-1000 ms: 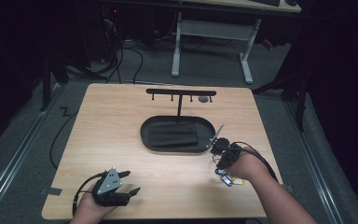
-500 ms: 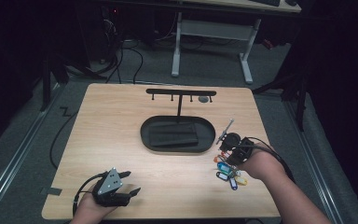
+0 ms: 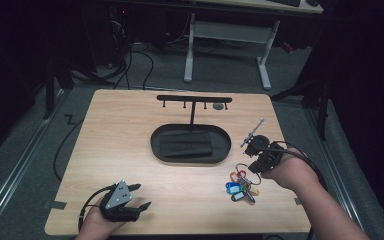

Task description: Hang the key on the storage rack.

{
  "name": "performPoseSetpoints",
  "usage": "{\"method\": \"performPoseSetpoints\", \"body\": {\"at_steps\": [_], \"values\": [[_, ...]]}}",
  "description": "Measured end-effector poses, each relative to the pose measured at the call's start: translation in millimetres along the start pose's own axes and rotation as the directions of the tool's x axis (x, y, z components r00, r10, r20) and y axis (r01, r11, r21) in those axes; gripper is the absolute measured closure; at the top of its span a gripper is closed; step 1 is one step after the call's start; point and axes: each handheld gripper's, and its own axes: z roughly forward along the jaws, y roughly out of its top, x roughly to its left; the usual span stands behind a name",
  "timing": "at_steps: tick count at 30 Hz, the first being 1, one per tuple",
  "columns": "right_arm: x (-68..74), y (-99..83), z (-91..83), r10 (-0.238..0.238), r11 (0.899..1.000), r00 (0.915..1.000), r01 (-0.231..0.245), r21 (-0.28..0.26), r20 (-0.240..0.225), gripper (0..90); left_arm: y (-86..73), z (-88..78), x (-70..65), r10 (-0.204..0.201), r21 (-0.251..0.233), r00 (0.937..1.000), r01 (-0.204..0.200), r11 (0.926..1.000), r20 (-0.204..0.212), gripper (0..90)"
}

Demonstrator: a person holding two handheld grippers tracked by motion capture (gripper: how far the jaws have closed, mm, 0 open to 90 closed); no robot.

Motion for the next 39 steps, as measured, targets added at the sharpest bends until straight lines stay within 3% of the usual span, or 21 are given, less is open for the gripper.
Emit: {"method": "performPoseSetpoints", "body": {"at_steps": [9,22,39], "values": [[-1.1,2.1,-20.8,0.011,1.0,0.9999,-0.011,-0.008,-0.012,87.8,-0.4,-0.2,0.4,-0.002,-0.001,1.0,0.002,1.0,0.002,31.8],[-5.8,10.1,-46.4,0.025,0.999,0.9997,-0.024,-0.026,0.009,87.8,-0.3,-1.2,1.2,-0.013,-0.013,0.9999,0.013,0.9998,0.002,31.7],[-17.1,34.3,-53.3,0.029,0.998,0.9994,-0.027,-0.054,0.022,87.9,-1.1,-1.1,2.5,-0.017,-0.012,0.9998,0.017,0.9998,0.004,31.8]]}}
